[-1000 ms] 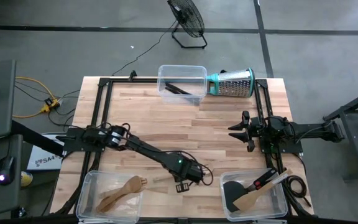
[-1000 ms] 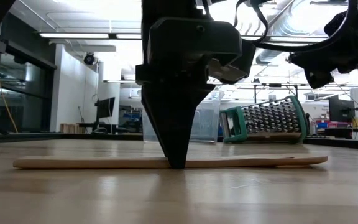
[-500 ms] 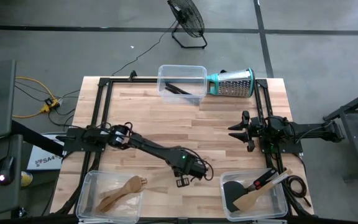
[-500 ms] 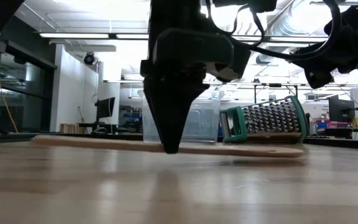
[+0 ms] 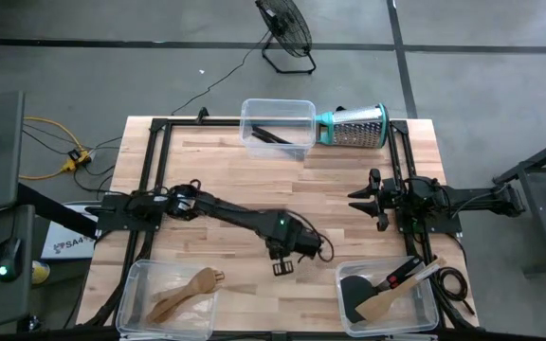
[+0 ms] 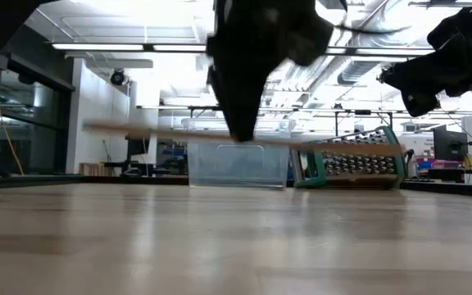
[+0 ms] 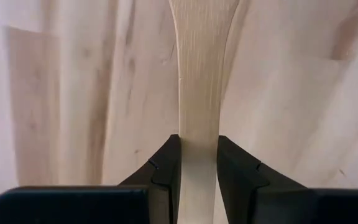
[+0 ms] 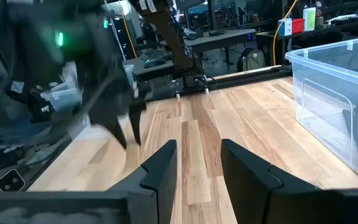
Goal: Pick & Place Kitchen Items
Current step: Put the brown serving spoon into the bottom left transparent bin
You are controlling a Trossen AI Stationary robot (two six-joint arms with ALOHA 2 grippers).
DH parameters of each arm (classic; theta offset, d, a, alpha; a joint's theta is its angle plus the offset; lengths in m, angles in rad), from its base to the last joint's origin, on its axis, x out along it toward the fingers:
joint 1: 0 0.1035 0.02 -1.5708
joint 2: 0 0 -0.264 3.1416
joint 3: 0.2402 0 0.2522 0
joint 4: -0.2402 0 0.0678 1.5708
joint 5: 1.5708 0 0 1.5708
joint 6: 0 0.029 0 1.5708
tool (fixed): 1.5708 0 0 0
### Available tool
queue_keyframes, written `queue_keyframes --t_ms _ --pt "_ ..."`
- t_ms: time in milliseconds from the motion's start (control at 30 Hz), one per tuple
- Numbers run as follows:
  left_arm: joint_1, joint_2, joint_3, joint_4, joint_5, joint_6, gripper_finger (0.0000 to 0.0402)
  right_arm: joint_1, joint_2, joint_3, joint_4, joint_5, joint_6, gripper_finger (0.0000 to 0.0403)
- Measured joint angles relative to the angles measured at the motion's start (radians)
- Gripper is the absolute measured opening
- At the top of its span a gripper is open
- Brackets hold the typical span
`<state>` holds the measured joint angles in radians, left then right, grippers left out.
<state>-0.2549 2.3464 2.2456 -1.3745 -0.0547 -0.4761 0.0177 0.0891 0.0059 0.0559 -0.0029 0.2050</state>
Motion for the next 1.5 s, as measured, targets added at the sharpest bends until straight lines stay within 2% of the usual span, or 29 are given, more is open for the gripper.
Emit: queue_keyframes --t_ms 200,533,667,800,933,1033,1200,1333,1500 --pt "0.036 -0.082 0.019 -0.006 0.018 0.036 0.0073 0.000 0.001 0.000 -0.001 0.000 0.000 0.0116" --pt "0.046 -0.241 0.019 -0.013 -0.096 0.043 0.0073 0.000 0.003 0.000 0.000 0.000 0.000 0.0116" --pt "0.045 -0.284 0.019 -0.010 -0.113 0.094 0.0073 0.000 0.003 0.000 0.000 0.000 0.000 0.0116" --pt "0.046 -0.313 0.019 0.047 -0.100 0.231 0.0073 0.000 0.003 0.000 0.000 0.000 0.000 0.0116" --pt "0.045 -0.342 0.019 0.191 0.019 0.417 0.0073 0.000 0.003 0.000 0.000 0.000 0.000 0.0116" --pt "0.045 -0.360 0.019 0.303 0.103 0.492 0.0073 0.000 0.003 0.000 0.000 0.000 0.000 0.0116" --pt "0.054 -0.371 0.019 0.484 0.233 0.545 0.0073 0.000 0.003 0.000 0.000 0.000 0.000 0.0116" --pt "0.067 -0.377 0.020 0.640 0.381 0.550 0.0073 0.000 0.003 0.000 0.000 0.000 0.000 0.0116" --pt "0.065 -0.377 0.020 0.780 0.518 0.548 0.0073 0.000 0.003 0.000 0.000 0.000 0.000 0.0116"
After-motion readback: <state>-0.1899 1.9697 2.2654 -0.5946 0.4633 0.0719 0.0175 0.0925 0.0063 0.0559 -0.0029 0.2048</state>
